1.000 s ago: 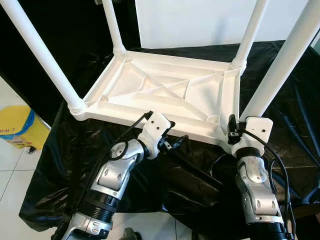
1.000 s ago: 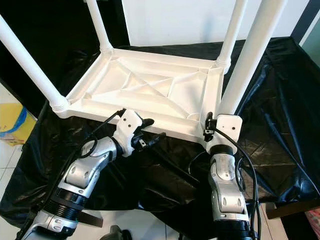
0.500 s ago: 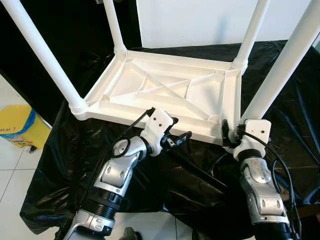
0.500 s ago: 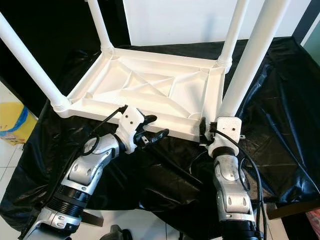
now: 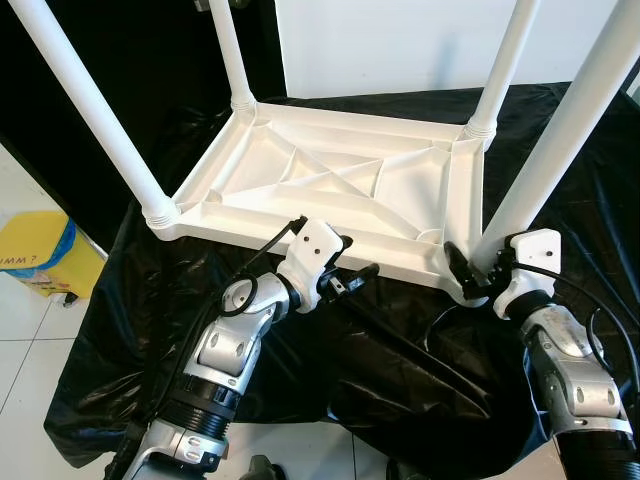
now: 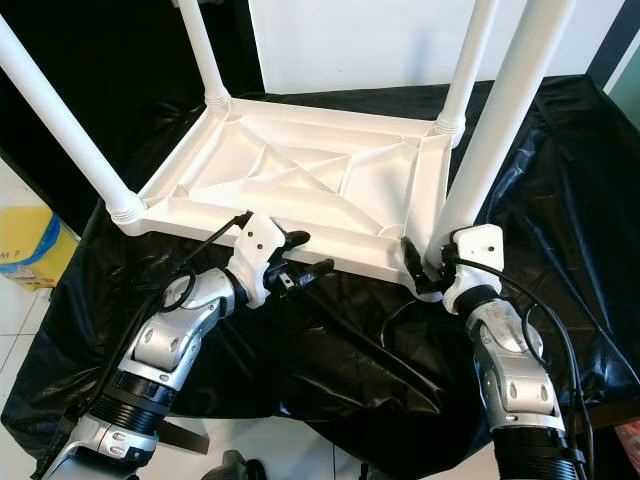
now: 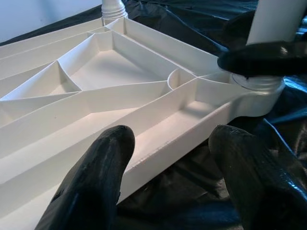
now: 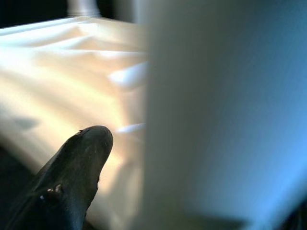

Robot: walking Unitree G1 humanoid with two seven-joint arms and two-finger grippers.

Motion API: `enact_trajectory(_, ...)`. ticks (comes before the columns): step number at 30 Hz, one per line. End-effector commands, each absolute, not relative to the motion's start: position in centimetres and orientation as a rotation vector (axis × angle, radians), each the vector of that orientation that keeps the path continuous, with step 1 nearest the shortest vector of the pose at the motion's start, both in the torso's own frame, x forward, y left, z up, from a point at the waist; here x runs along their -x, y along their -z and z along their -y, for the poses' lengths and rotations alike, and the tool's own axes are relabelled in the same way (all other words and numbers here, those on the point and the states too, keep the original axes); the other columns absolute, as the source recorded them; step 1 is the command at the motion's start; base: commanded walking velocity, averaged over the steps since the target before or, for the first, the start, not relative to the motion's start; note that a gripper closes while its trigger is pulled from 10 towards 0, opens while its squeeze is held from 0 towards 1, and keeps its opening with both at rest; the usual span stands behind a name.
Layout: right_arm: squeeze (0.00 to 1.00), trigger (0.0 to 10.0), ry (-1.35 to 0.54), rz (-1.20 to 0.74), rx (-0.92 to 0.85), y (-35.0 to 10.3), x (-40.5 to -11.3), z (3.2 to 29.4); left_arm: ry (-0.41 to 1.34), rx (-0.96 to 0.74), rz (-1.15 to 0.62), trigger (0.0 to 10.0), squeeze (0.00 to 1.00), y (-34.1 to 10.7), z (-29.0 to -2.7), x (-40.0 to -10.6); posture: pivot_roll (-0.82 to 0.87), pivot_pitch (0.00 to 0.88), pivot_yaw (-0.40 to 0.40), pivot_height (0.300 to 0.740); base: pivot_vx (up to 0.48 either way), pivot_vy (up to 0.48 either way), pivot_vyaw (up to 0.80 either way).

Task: Building children table

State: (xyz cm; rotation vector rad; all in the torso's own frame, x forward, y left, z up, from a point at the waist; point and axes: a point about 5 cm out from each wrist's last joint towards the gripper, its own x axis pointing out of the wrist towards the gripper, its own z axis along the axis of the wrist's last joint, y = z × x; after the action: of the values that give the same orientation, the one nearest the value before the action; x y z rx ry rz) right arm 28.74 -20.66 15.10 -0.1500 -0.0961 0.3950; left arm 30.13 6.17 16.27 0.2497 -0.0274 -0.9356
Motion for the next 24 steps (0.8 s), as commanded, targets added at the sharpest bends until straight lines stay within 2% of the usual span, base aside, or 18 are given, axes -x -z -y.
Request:
enact_trajectory(1,0.00,10.0,-0.479,0.098,0.146,-15.1,-28.9,20.0,0.919,-0.250,0.028,10.0,0.00,-16.0,-6.2,-29.9,-0.12,0.082,0.055,0.740,0.000,0.000,0.00)
enact_trajectory(7,0.00,10.0,-0.543,0.094,0.156,-15.5,-29.5,20.1,0.924,-0.251,0.026,10.0,0.00,-16.0,-6.1,-29.8,-0.12,0.082,0.056,0.740,0.000,0.000,0.00)
enact_trajectory(8,0.00,9.5,-0.569,0.084,0.184,-15.6,-30.0,20.4,0.927,-0.252,0.025,10.0,0.00,-16.0,-6.0,-29.8,-0.11,0.082,0.055,0.740,0.000,0.000,0.00)
enact_trajectory(9,0.00,9.5,-0.569,0.084,0.184,-15.6,-30.0,20.4,0.927,-0.252,0.025,10.0,0.00,-16.0,-6.0,-29.8,-0.11,0.082,0.055,0.740,0.000,0.000,0.00)
enact_trajectory(10,0.00,3.1,-0.573,0.078,0.193,-15.6,-30.2,20.6,0.928,-0.252,0.027,10.0,0.00,-16.0,-5.9,-29.8,-0.11,0.083,0.052,0.740,0.000,0.000,0.00)
enact_trajectory(12,0.00,3.1,-0.575,0.074,0.196,-15.5,-30.3,20.7,0.928,-0.252,0.028,10.0,0.00,-16.1,-5.9,-29.8,-0.11,0.083,0.052,0.740,0.000,0.000,0.00)
enact_trajectory(13,0.00,0.0,-0.577,0.062,0.199,-15.3,-30.2,20.9,0.927,-0.251,0.030,10.0,0.00,-16.1,-5.9,-29.8,-0.11,0.083,0.051,0.740,0.000,0.000,0.00)
enact_trajectory(22,0.00,0.0,-0.577,0.007,0.193,-14.0,-29.7,21.9,0.924,-0.250,0.024,10.0,0.00,-16.0,-6.0,-29.7,-0.11,0.089,0.056,0.740,0.000,0.000,0.00)
enact_trajectory(23,0.00,9.6,-0.561,0.003,0.193,-13.9,-29.6,22.0,0.925,-0.250,0.023,10.0,0.00,-16.0,-6.0,-29.7,-0.12,0.090,0.058,0.740,0.000,0.000,0.00)
enact_trajectory(24,0.00,10.0,-0.528,0.004,0.200,-13.8,-29.7,22.1,0.924,-0.252,0.022,10.0,0.00,-16.0,-6.0,-29.8,-0.12,0.087,0.059,0.740,0.000,0.000,0.00)
